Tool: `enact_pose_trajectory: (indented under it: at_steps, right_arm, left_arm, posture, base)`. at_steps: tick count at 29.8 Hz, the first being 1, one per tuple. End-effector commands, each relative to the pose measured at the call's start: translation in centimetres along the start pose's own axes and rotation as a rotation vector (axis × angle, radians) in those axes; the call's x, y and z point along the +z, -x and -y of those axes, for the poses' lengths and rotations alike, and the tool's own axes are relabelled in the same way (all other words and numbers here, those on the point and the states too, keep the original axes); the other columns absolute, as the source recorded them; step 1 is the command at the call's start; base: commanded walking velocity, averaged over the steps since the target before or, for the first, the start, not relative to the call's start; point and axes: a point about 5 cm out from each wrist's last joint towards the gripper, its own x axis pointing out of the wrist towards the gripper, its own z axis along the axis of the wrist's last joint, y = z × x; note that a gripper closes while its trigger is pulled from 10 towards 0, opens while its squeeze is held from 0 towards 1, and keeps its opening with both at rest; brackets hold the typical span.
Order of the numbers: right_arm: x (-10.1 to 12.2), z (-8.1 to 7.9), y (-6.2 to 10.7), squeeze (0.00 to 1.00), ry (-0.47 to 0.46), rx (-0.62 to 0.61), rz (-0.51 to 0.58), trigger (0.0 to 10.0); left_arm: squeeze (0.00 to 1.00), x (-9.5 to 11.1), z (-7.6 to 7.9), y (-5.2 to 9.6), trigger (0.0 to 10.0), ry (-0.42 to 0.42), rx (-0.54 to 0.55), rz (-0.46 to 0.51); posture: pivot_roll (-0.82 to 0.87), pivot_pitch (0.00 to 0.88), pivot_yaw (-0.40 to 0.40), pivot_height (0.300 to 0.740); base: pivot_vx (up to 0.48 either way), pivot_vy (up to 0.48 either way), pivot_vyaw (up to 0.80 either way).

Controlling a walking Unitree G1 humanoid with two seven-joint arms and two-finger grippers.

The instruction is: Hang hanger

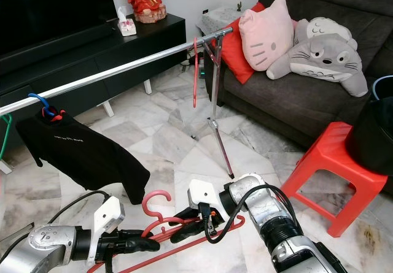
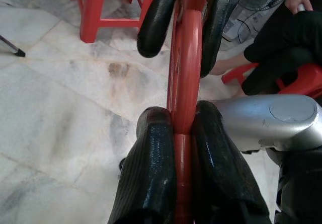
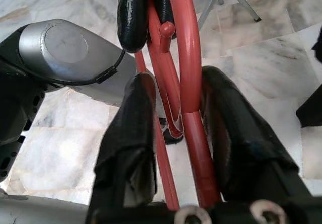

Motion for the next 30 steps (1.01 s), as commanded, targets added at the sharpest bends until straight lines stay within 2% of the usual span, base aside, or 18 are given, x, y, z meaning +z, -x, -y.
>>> enact_pose_trajectory:
  at_steps: [1,7,12,13,14,17,18,20,24,27,30]
  right_arm:
    - [-1.1,-0.5,0.6,1.00,-0.037,0.039,-0.045,10.0]
    - [-1.4,-0.7,0.5,1.00,-0.038,0.063,-0.060,10.0]
    - [-1.9,-0.7,0.9,0.98,-0.012,0.048,-0.117,10.0]
    - [-2.0,-0.6,0.9,0.70,-0.004,0.036,-0.131,10.0]
    - [-2.1,-0.6,0.9,0.00,-0.003,0.034,-0.140,10.0]
    - [-2.5,-0.7,0.9,0.00,0.006,0.025,-0.176,10.0]
    - [-3.0,-0.6,0.7,0.00,0.003,-0.019,-0.202,10.0]
    - [-3.2,-0.6,0.6,0.00,-0.002,-0.023,-0.209,10.0]
    - [-3.9,-0.8,0.5,0.00,-0.015,-0.045,-0.229,10.0]
    - [-4.4,-0.6,0.3,0.00,-0.030,-0.132,-0.233,10.0]
    - [-4.7,-0.4,0.3,0.00,-0.038,-0.186,-0.238,10.0]
  left_arm:
    - [0.00,-0.6,-0.5,0.9,0.0,-0.023,0.011,-0.069]
    - [0.00,-1.7,-0.6,0.9,0.0,-0.064,-0.005,-0.158]
    - [0.00,-2.0,-1.4,0.9,0.0,-0.118,0.046,-0.211]
    - [0.00,-1.9,-1.6,0.8,0.0,-0.118,0.057,-0.201]
    - [0.00,-1.9,-1.6,0.8,0.0,-0.124,0.066,-0.204]
    - [0.00,-2.3,-2.1,0.7,0.0,-0.154,0.105,-0.234]
    - [0.00,-2.6,-2.7,0.7,0.0,-0.172,0.170,-0.235]
    - [0.00,-2.6,-2.9,0.7,0.0,-0.168,0.189,-0.224]
    - [0.00,-2.8,-3.9,0.7,0.0,-0.192,0.310,-0.205]
    - [0.00,-3.5,-4.9,0.6,0.0,-0.205,0.425,-0.229]
    - [0.00,-4.4,-5.4,0.5,0.0,-0.203,0.472,-0.254]
  posture:
    - [-0.06,0.000,0.005,0.740]
    - [-0.06,0.000,0.004,0.740]
    - [-0.06,0.000,0.002,0.740]
    - [-0.07,0.000,0.001,0.740]
    - [-0.07,0.000,0.001,0.740]
    - [-0.07,0.000,0.001,0.740]
    - [-0.07,0.000,0.001,0.740]
    - [-0.07,0.000,0.001,0.740]
    - [-0.06,0.000,0.001,0.740]
    - [-0.07,0.000,0.004,0.740]
    - [-0.07,0.000,0.004,0.740]
  base:
    - [0.000,0.000,0.00]
    - [0.000,0.000,0.00]
    - [0.000,0.000,0.00]
    - [0.000,0.000,0.00]
    - [0.000,0.000,0.00]
    - [0.000,0.000,0.00]
    - [0.000,0.000,0.00]
    - [0.000,0.000,0.00]
    - [0.000,0.000,0.00]
    - [0.000,0.000,0.00]
    - [0.000,0.000,0.00]
